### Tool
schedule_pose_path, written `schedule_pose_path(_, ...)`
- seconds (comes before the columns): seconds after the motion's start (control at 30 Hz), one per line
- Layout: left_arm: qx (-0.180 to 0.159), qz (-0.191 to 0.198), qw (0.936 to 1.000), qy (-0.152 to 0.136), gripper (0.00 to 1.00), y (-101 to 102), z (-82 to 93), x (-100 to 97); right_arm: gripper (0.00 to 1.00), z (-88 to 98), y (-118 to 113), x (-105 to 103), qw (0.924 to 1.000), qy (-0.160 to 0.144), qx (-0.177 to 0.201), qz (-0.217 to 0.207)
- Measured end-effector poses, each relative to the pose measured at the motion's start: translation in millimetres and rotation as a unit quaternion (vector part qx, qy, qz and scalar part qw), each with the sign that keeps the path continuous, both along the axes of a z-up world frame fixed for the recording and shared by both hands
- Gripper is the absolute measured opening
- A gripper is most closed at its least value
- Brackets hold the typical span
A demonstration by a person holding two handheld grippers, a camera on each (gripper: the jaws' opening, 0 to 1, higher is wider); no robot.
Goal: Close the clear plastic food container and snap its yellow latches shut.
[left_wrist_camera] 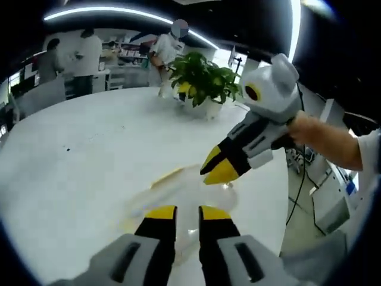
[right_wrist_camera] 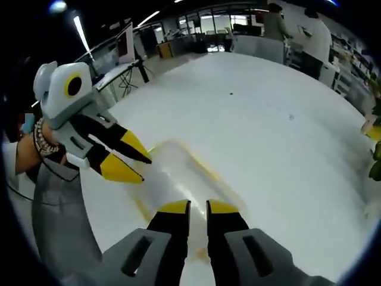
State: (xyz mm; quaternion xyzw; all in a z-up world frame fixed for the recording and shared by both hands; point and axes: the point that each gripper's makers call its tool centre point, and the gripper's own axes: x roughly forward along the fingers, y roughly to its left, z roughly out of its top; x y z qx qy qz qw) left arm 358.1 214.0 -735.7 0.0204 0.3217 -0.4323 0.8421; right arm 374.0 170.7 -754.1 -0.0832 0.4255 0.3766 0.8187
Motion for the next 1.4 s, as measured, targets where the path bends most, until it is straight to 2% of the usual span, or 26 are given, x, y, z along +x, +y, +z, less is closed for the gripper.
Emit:
schedule_pose_path(0.1, -0.003, -0.007, 1.0, -0.005, 0.03, -9, -0.3, -2.8, 0.02, -0.1, 6, 0, 0.9999, -0.005, 0.002, 0.009)
schedule_pose_path(0.27, -0.008, -0.011, 0.9999, 0.007, 0.0, -22, -7.5, -8.3, 0.0, -2.7, 17, -1, 0.9998, -0.01, 0.006, 0.016)
schedule_pose_path(0.4, 0.002, 0.009, 0.9999, -0.013, 0.0, -20, -11.2, -4.5, 0.0, -2.6, 25, -3, 0.9996, -0.009, 0.02, 0.02)
schedule_pose_path(0.7, -0.024, 0.015, 0.9994, 0.021, 0.0, -21, -15.4, -20.7, 0.0, -9.7, 33, -3, 0.9993, -0.012, 0.006, 0.034)
schedule_pose_path(0.83, -0.019, 0.007, 0.9994, 0.027, 0.0, -20, -18.9, -32.7, 0.0, -8.2, 35, 0, 0.9993, -0.011, 0.014, 0.033)
schedule_pose_path(1.07, -0.016, 0.005, 0.999, 0.043, 0.0, -18, -27.9, -45.0, 0.0, -7.1, 34, 13, 0.9995, -0.019, 0.016, 0.02)
schedule_pose_path(1.4, -0.01, 0.008, 0.9987, 0.05, 0.0, -15, -34.8, -47.4, 0.0, -1.5, 32, 42, 0.9983, -0.049, 0.026, -0.016)
